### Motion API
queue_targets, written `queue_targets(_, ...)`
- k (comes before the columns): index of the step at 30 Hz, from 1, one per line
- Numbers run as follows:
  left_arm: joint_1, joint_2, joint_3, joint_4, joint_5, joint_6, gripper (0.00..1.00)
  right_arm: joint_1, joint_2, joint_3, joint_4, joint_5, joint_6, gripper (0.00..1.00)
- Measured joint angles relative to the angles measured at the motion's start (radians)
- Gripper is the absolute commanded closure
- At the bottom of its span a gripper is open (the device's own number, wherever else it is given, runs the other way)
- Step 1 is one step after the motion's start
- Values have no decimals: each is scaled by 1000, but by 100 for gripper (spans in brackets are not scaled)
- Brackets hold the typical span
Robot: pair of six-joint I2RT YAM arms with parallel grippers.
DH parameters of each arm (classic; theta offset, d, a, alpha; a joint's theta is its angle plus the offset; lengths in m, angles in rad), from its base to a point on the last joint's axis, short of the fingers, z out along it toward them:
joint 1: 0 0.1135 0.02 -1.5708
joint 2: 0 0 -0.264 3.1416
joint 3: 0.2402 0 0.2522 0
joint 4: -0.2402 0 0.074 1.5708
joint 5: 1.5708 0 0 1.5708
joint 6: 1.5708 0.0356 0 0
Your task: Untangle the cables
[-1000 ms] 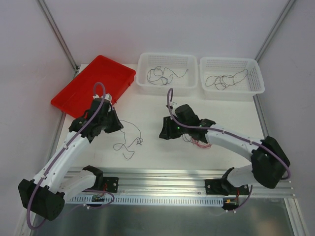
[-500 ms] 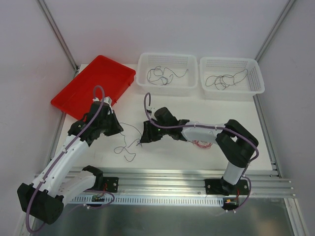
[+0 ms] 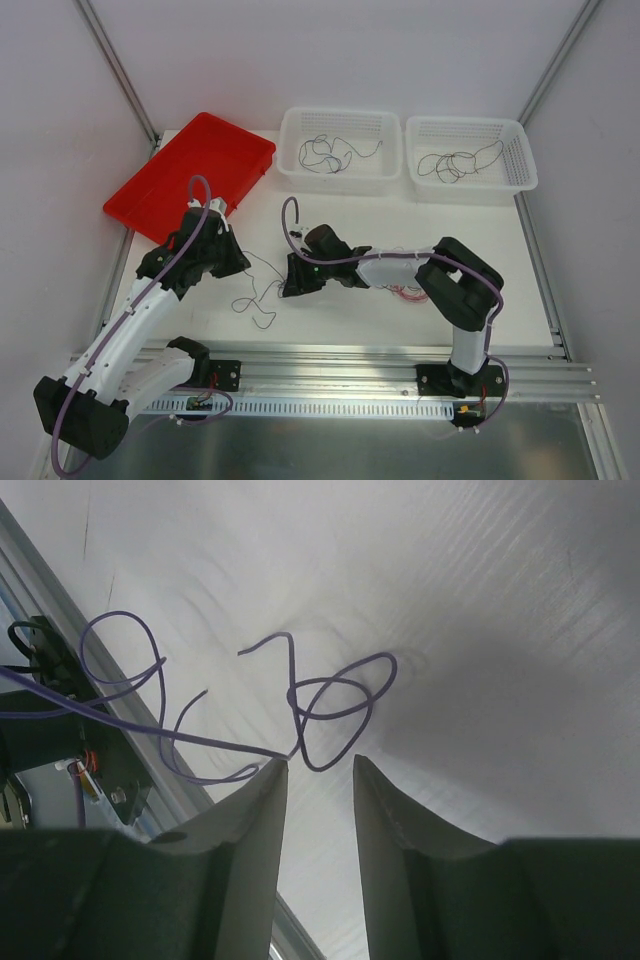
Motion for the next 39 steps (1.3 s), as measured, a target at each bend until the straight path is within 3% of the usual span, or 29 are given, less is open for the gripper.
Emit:
queue_targets(10,0,-3,-4,0,22,-3,100,0,5,8,30,3,0,73)
queue_targets(15,0,-3,-5,0,28,-5,100,0,5,8,59,11,0,64)
queue_targets(20,0,-3,-5,0,45,-12,100,0,6,8,74,20,-2,62)
queue_targets(23,0,-4,-7,0,48,-19,100,0,16,9,81,21,-5,71)
queue_targets(24,0,-5,-8,0,48,-20,100,0,21,9,82,21,-7,80)
queue_targets(28,0,-12,-8,0,46,-20,100,0,27,9,82,23,-14,99)
queue_targets(33,0,-19,-8,-6,8,-2,100,-23,-21,-38,71,37,-26,99)
queue_targets(39,-3,-4,10,-25,-5,7,100,-124,-285,-146,29,68,-18,99)
